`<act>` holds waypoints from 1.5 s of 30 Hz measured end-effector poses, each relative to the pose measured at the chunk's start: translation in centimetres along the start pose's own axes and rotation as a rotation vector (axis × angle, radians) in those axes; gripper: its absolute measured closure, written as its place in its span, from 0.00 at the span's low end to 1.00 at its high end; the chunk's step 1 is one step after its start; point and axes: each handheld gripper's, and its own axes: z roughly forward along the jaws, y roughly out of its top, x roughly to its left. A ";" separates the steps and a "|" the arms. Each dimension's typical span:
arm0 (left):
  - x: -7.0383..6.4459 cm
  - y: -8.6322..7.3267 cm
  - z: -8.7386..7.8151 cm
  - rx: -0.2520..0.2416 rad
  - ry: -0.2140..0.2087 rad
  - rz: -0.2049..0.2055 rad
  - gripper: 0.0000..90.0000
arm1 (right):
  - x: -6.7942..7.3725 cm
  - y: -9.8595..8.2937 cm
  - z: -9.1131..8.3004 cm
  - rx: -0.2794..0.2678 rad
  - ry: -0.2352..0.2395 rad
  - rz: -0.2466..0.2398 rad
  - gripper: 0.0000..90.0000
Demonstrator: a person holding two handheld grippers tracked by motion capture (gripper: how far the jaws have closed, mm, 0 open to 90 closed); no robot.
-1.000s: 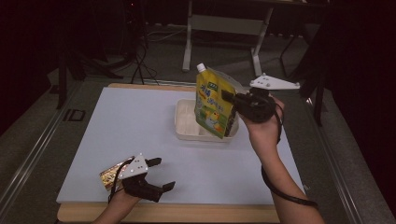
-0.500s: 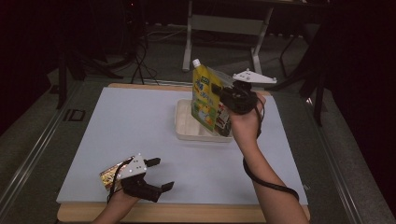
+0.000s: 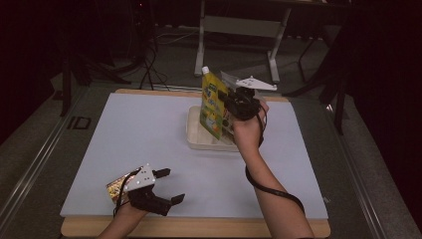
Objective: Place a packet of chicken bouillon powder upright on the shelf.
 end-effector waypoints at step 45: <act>0.0 -0.2 0.1 0.013 -0.006 0.007 0.04 | 0.5 -3.0 4.9 0.058 -0.001 -0.005 1.00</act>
